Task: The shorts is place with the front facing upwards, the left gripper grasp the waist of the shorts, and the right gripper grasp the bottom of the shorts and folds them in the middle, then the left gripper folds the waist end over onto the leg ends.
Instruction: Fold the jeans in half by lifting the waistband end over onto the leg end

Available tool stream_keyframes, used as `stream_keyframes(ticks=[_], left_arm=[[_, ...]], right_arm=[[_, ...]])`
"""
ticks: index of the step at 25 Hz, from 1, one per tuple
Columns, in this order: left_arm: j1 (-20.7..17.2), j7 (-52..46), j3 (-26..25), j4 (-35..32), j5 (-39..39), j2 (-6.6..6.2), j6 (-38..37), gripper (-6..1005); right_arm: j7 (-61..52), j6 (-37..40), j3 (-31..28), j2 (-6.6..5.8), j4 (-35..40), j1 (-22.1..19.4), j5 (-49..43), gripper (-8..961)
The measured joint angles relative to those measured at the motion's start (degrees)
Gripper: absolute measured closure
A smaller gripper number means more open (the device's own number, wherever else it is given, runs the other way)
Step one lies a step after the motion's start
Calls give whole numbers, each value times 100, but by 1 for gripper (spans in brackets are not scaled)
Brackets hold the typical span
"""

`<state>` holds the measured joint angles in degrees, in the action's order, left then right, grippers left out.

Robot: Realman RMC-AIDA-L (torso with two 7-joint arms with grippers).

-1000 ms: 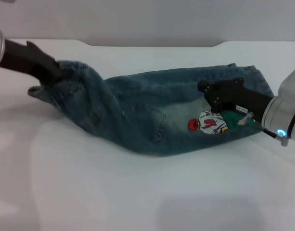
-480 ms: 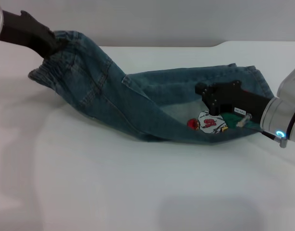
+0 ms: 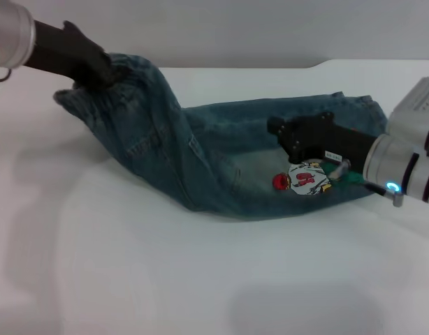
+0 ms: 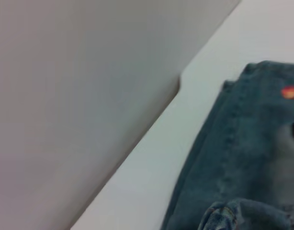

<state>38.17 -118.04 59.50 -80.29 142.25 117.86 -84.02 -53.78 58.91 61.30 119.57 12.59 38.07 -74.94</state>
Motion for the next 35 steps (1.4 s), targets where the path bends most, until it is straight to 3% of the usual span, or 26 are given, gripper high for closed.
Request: stream_keyframes(ticks=[12,35], left_arm=[[-570,142,620,-1024,-905,-1,-5,943],[-369,586,1042,-1232,-1465,8,43,942]], right_arm=[[-2,-287,0,23,-98,256,33,955],[-6,64,146,23,-717,702,0,955]])
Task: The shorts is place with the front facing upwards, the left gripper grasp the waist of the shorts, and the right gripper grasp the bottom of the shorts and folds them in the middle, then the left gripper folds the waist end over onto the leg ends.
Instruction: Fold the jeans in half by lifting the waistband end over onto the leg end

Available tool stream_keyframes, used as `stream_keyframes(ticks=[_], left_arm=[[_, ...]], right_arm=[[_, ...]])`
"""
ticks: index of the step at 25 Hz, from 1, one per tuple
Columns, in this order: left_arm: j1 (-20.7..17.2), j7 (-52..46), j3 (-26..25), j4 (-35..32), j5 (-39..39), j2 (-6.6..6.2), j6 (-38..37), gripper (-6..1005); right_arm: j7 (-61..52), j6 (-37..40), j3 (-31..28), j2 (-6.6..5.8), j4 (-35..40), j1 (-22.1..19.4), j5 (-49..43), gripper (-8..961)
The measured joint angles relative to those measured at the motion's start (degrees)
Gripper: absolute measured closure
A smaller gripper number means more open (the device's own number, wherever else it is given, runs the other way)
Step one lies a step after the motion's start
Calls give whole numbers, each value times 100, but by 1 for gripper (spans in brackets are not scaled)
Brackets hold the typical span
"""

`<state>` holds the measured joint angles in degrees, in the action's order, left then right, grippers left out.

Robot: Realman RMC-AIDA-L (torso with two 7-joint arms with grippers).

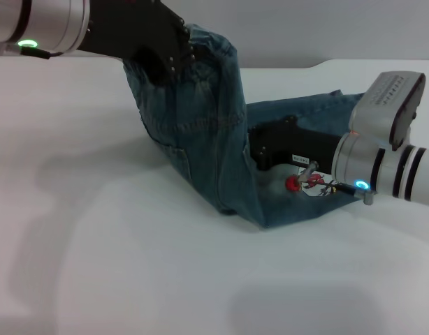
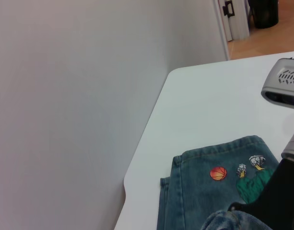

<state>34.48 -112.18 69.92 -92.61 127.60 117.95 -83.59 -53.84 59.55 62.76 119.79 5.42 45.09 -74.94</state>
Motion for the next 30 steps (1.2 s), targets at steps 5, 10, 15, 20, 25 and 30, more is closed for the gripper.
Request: stream_keyframes(ticks=[5,10,15,20,25,30], left_arm=[[64,49,9,21,-4,5,-6,942],[85,57,68,37,-7,7,12,941],[93,72,78,39,-7,9,42,941],[94,112,115,43,-7,9,55,941],[87,135,173,58,-3,16,77,940],[87,140,230,59,-2,17,89,940]], right_arm=[[-12,58,-1,0,-76,119,-5,955],[-186,124,78,0,-78,250,-16,955],[-371,146,209,0,-78,353,-19,955],[-551,229,282,0,-64,429,-22,955],[-747,349,336,0,-27,506,-22,955],[-962,366,458,0,19,604,-22,955]])
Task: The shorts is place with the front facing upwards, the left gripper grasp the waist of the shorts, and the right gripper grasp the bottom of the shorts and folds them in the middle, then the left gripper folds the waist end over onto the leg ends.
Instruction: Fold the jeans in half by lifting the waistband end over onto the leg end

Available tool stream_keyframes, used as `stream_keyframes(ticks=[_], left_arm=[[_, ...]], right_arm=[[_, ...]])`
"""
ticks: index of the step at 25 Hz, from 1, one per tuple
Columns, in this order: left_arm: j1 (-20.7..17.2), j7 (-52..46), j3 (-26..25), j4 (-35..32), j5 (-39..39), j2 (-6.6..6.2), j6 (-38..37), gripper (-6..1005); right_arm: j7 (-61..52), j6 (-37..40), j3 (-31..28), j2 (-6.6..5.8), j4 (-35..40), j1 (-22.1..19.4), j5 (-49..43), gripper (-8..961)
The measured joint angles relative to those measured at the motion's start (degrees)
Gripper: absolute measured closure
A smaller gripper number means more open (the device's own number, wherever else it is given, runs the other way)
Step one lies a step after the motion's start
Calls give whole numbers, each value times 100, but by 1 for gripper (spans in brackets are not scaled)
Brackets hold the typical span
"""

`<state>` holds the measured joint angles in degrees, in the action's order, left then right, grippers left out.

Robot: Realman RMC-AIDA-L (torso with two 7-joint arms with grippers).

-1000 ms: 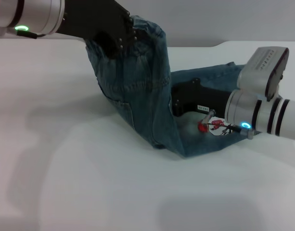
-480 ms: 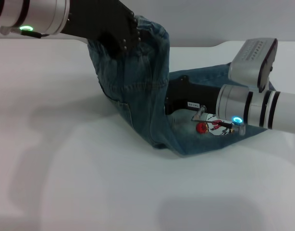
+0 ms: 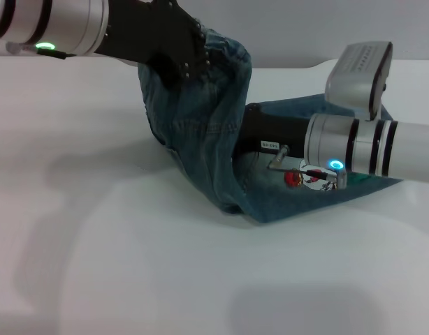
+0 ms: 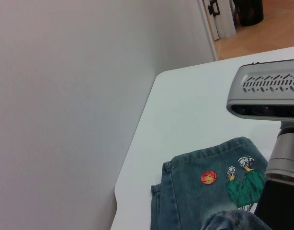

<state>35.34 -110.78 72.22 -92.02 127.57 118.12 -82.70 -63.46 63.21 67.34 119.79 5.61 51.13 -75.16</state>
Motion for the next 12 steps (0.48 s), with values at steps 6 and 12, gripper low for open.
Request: stream_keyframes(ticks=[6,12], left_arm=[[-1,29,44,0,-3,2,3,940],[-2,51,91,7,-5,9,10,939]], right_arm=[[-219,0,174,0,58,99,0,955],[-347,5,270,0,89,172,0,955]])
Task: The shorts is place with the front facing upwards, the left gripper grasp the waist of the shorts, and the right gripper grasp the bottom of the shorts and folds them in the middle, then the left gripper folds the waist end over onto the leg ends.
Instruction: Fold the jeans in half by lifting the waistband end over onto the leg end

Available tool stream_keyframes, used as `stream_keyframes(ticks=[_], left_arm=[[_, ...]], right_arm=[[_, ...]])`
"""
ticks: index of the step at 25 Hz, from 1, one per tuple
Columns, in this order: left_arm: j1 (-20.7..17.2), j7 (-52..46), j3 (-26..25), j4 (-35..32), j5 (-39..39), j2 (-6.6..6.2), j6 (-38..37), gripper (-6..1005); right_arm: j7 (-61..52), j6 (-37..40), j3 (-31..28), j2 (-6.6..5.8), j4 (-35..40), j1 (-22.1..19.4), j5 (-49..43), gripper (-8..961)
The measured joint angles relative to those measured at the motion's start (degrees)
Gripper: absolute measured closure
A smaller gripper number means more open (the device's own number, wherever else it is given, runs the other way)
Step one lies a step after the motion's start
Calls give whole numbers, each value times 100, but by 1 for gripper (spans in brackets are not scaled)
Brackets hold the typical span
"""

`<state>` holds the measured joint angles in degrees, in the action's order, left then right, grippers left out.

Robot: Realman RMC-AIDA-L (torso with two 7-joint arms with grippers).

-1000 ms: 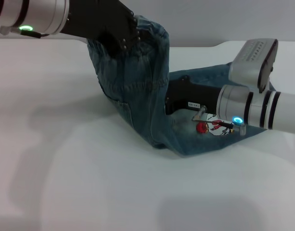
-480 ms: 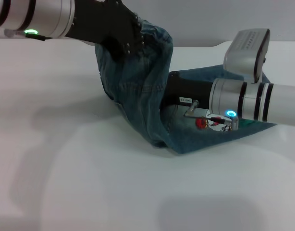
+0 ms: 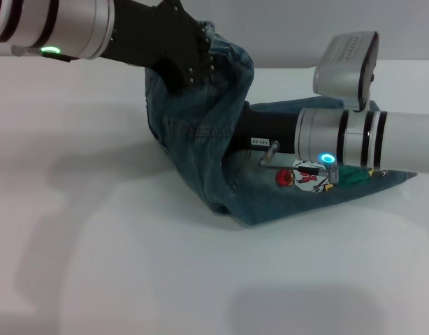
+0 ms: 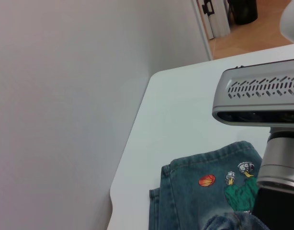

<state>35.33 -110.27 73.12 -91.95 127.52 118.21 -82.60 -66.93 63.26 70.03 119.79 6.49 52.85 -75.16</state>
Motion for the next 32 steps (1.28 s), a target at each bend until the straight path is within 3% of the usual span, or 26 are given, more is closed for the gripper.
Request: stream_keyframes(ticks=[23,32], left_arm=[[-43,35,132,2,21,0,131,938],[-62,41,141,35,36,0,134,937]], right_arm=[[-854,-199,743,0,372,184,3,955],[-853,-497,740,-42,721,-390,3,955]])
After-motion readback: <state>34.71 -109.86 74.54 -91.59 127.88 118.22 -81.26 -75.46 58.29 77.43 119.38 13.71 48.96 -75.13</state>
